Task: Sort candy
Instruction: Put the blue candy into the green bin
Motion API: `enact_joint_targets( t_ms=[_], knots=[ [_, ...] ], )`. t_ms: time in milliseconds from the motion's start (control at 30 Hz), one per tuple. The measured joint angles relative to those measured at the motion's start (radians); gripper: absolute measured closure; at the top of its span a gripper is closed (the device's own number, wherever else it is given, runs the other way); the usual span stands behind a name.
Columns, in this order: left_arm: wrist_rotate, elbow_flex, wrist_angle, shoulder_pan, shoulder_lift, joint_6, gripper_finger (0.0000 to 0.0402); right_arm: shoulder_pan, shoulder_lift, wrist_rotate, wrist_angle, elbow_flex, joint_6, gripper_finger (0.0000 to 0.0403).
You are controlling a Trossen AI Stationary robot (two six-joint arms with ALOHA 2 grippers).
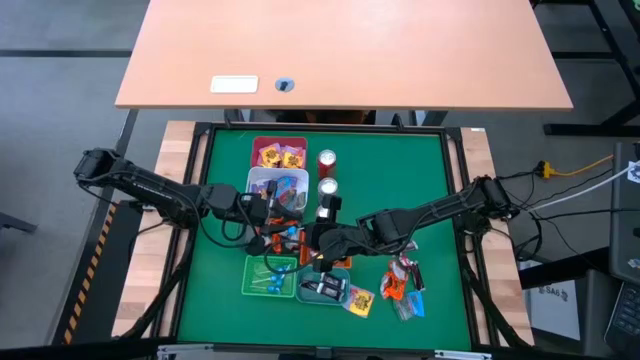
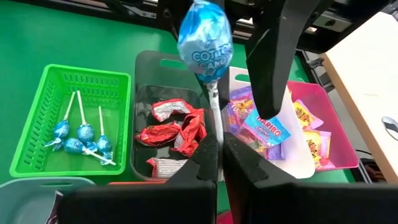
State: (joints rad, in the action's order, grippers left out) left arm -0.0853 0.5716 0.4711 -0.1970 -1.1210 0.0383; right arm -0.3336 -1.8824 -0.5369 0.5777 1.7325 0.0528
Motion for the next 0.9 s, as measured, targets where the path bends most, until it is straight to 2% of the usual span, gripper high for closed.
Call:
enact_joint_targets(
  t_ms=[400,633,900],
  knots=[
    [-0.005,0.0,-0.007,0.0,0.0,0.0,0.0287,-0.001,0.004,0.006,-0.002,0.002,0.002,0.0393],
    [0.0,0.0,-0.01,-0.001,-0.002,0.0,0.0287,0.0,0.02,-0.047,0.004,0.005,0.003,0.0393],
    [0.0,0.0,0.017,0.0,-0.002,0.0,0.0287,0.0,0.019,-0.02,0.007,0.004,0.003,0.0393]
  ],
)
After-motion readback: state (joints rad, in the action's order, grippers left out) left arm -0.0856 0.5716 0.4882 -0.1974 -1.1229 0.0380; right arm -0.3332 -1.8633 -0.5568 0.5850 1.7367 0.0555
